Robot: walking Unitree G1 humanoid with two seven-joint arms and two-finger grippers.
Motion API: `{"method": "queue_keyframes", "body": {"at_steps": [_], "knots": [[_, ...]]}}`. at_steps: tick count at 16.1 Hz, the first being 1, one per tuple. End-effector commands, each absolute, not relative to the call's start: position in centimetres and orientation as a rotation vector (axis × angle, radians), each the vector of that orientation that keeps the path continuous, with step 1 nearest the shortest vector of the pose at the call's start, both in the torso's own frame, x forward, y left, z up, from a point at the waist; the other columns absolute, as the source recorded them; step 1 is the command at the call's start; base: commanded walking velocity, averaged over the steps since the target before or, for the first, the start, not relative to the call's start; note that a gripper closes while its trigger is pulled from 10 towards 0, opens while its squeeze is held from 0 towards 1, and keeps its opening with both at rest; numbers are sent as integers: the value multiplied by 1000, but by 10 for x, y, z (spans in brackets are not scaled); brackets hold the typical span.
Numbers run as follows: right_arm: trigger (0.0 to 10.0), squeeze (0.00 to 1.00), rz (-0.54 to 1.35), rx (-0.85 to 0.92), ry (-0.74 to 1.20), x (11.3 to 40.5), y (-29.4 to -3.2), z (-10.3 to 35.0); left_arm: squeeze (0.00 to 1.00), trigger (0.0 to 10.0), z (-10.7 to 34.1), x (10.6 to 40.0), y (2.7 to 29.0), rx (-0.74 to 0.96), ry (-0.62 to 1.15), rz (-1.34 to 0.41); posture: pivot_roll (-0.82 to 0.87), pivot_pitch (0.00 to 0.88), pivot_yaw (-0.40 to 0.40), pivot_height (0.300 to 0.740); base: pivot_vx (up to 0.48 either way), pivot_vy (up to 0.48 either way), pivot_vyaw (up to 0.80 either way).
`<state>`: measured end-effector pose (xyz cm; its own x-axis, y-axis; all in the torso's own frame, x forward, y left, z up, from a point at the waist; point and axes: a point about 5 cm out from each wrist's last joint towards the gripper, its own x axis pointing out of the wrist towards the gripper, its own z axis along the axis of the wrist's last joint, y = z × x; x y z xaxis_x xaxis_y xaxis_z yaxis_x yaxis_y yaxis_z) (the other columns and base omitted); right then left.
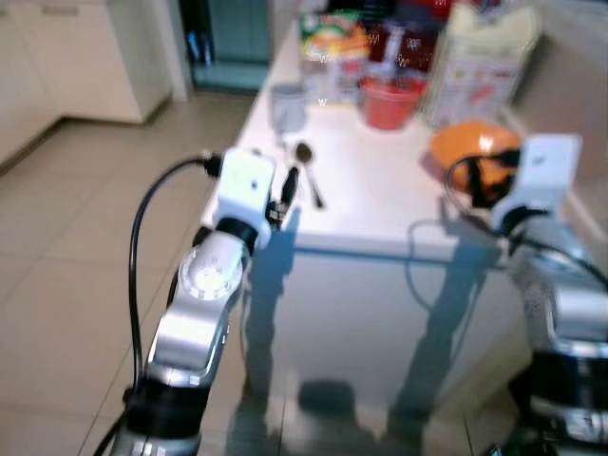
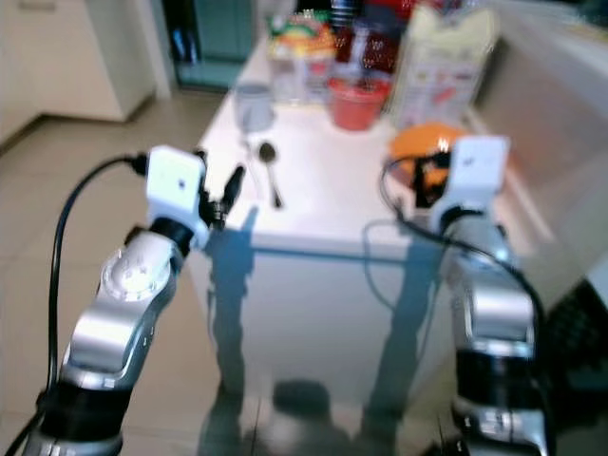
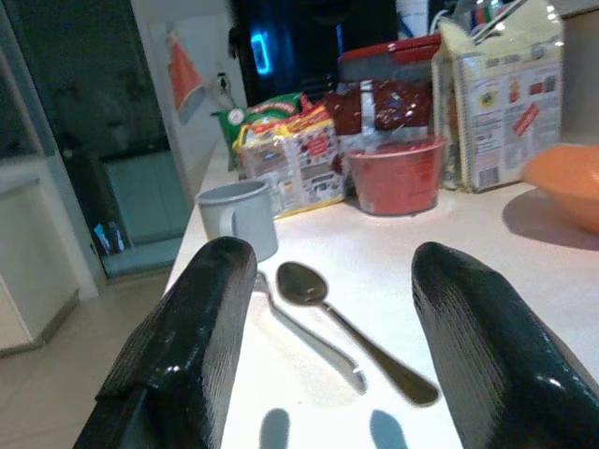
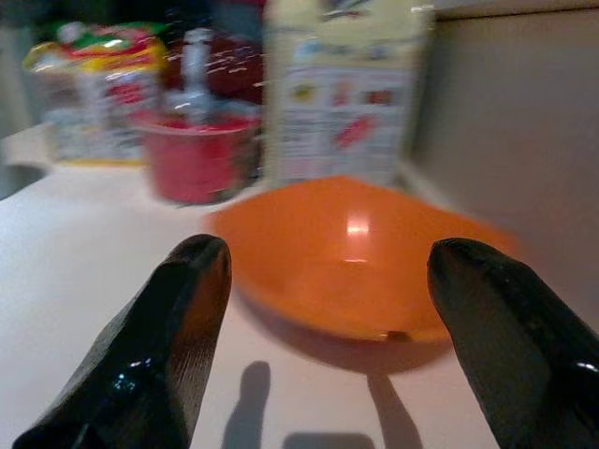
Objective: Setting the table
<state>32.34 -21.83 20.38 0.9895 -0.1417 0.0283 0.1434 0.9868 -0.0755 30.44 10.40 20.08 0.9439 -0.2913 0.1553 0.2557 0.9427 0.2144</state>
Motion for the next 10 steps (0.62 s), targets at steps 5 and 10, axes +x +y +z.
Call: {"method": "queue_keyframes", "body": {"at_steps": [5, 10], "knots": [[10000, 98, -250, 6, 16, 334, -240, 211, 0, 10000, 207, 304, 103, 228, -216, -333, -11, 0, -24, 740, 0, 96, 0], [10000, 1000, -290, 82, 88, 353, -260, 209, 0, 10000, 210, 300, 94, 226, -248, -417, -17, 0, -20, 740, 0, 0, 0]]}}
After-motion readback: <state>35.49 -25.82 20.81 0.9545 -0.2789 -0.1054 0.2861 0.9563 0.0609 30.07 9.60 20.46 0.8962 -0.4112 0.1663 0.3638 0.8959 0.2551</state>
